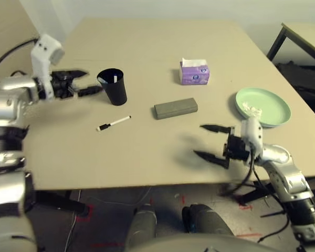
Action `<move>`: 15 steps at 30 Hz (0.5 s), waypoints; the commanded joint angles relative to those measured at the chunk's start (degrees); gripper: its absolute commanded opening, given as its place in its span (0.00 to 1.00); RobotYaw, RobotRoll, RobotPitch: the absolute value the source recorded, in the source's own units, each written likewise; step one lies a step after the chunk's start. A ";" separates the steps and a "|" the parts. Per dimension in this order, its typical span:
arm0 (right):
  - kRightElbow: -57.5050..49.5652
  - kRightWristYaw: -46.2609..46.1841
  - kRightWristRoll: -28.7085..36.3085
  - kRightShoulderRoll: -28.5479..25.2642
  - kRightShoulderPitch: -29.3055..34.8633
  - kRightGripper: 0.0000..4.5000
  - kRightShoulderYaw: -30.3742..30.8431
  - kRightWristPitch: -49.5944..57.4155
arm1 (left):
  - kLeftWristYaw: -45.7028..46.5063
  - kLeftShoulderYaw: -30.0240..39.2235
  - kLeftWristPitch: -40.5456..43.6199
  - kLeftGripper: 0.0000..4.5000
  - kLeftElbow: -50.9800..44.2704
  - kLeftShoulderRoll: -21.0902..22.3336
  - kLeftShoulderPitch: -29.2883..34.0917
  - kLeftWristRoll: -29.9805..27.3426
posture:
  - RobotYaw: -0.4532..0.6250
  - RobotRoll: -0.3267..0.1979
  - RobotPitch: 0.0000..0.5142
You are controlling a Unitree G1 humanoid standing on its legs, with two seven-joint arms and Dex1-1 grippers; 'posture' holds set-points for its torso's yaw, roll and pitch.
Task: Organize and tidy the items on the table.
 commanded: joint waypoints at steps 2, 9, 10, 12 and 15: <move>-0.40 0.30 0.25 0.25 -0.66 1.00 0.86 0.71 | -3.07 -7.37 -0.48 1.00 -3.32 1.12 1.05 4.97 | 0.40 0.62 0.11; -1.83 -1.00 -0.19 0.36 0.52 1.00 0.96 1.02 | -2.36 -16.16 -10.26 1.00 7.99 -7.79 -6.90 15.11 | 0.37 0.62 0.12; -2.09 -1.34 -0.22 0.38 0.70 1.00 0.95 1.16 | -2.19 -17.09 -12.02 1.00 10.55 -9.28 -8.24 16.39 | 0.37 0.62 0.12; -2.49 -1.89 -0.28 0.42 0.93 1.00 0.98 1.28 | -1.84 -17.98 -14.54 1.00 15.09 -12.07 -10.33 18.14 | 0.37 0.62 0.12; -3.21 -2.67 -0.30 0.47 1.27 1.00 1.13 1.53 | -1.66 -18.88 -17.70 1.00 20.50 -14.84 -11.97 20.68 | 0.35 0.62 0.13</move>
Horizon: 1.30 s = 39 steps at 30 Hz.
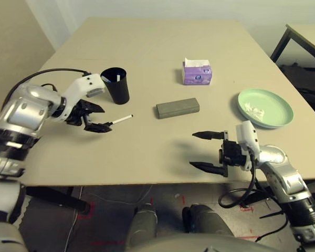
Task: Organize and tidy the items on the table.
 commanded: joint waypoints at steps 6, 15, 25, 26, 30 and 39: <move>-2.45 -1.84 0.01 -0.20 1.41 1.00 0.37 1.09 | 0.80 -1.44 -7.31 0.96 13.09 -4.91 -1.41 5.73 | 0.34 0.62 0.14; -3.16 -2.67 0.23 0.15 1.12 1.00 0.71 1.89 | 1.31 0.51 -10.04 0.31 17.84 -6.31 -0.16 6.18 | 0.35 0.62 0.15; -2.33 -2.94 0.73 0.27 0.40 1.00 0.15 2.36 | -0.26 7.06 -9.41 0.01 8.27 -3.25 0.27 2.06 | 0.36 0.62 0.16; -2.22 -3.21 0.97 0.43 0.27 1.00 -0.15 2.50 | -0.82 8.78 -7.70 0.01 5.85 -2.87 0.85 0.19 | 0.36 0.62 0.16; -1.06 -8.73 2.03 2.67 -0.60 1.00 -3.31 4.31 | 1.71 20.56 2.56 0.01 -5.90 -3.12 5.52 -10.58 | 0.37 0.62 0.16; 3.11 -23.41 -4.04 7.48 -0.07 1.00 -8.02 1.78 | 27.94 48.37 10.80 0.01 -27.34 -14.02 22.85 -23.86 | 0.39 0.62 0.16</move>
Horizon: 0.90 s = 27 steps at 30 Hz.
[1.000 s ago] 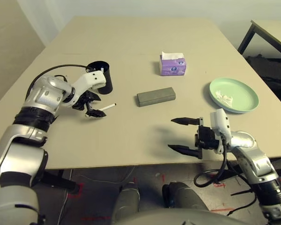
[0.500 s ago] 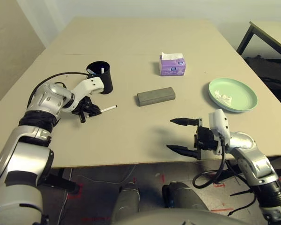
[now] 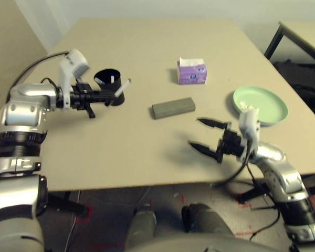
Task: Organize and tidy the items on the table.
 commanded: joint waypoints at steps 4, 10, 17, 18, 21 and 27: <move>0.15 -3.30 -2.38 1.24 1.99 1.00 0.28 -1.18 | 16.83 8.84 -1.68 0.01 -8.84 -8.05 4.39 -3.93 | 0.40 0.62 0.16; 0.37 -2.19 -2.97 1.17 1.58 1.00 1.55 -1.79 | 22.61 5.46 -10.21 0.01 0.20 -8.88 -3.10 -1.77 | 0.39 0.62 0.14; -0.13 -2.44 -3.07 0.91 2.17 1.00 1.40 -2.24 | 24.46 -0.18 -26.87 0.01 25.37 -8.87 -19.29 3.45 | 0.37 0.62 0.13; -0.38 -2.54 -3.09 0.92 2.41 1.00 1.42 -2.22 | 24.54 -0.61 -29.14 0.01 28.56 -8.91 -20.99 3.84 | 0.37 0.62 0.13; -1.19 -2.68 -3.16 0.86 3.18 1.00 1.57 -2.16 | 24.01 -2.36 -35.03 0.01 38.28 -9.67 -26.15 5.13 | 0.36 0.62 0.14; -1.94 -2.92 -3.52 0.72 3.80 1.00 1.80 -2.07 | 24.00 -4.56 -43.30 0.01 52.24 -12.46 -32.19 6.68 | 0.34 0.62 0.16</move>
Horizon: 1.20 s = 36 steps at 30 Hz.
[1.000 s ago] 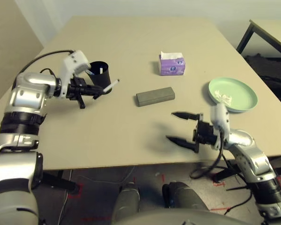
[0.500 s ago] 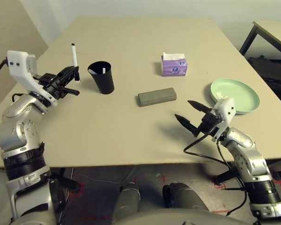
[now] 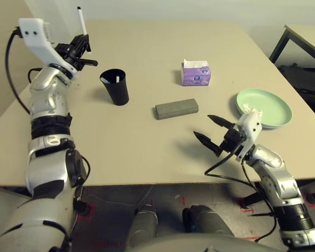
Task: Organize and tidy the items on the table.
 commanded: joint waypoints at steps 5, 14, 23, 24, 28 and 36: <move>-1.66 -0.60 -0.83 -0.44 1.34 1.00 0.28 -0.10 | 0.37 -1.42 -6.12 0.01 9.27 -2.75 -1.36 0.94 | 0.34 0.62 0.16; -1.41 -0.35 -0.54 -0.49 0.78 1.00 0.35 0.22 | 0.00 -1.36 -6.08 0.22 8.83 -2.86 3.74 0.01 | 0.35 0.62 0.18; -0.31 0.12 -0.39 -0.44 -0.47 1.00 0.44 0.46 | -0.61 -0.68 -5.24 0.91 7.32 -1.82 5.30 -1.16 | 0.36 0.62 0.18; -0.22 0.10 -0.40 -0.44 -0.55 1.00 0.42 0.49 | -0.61 -0.68 -5.19 0.99 7.33 -1.70 5.19 -1.18 | 0.36 0.62 0.18; -0.52 0.09 -0.07 -0.66 -0.47 1.00 -0.02 0.77 | -0.66 -0.43 -5.20 0.99 7.36 -1.16 4.33 -1.56 | 0.35 0.62 0.18; -4.37 -1.34 4.64 -0.93 -1.94 1.00 -4.74 1.92 | -2.73 0.69 -2.99 0.99 3.76 1.67 3.23 -3.20 | 0.33 0.62 0.18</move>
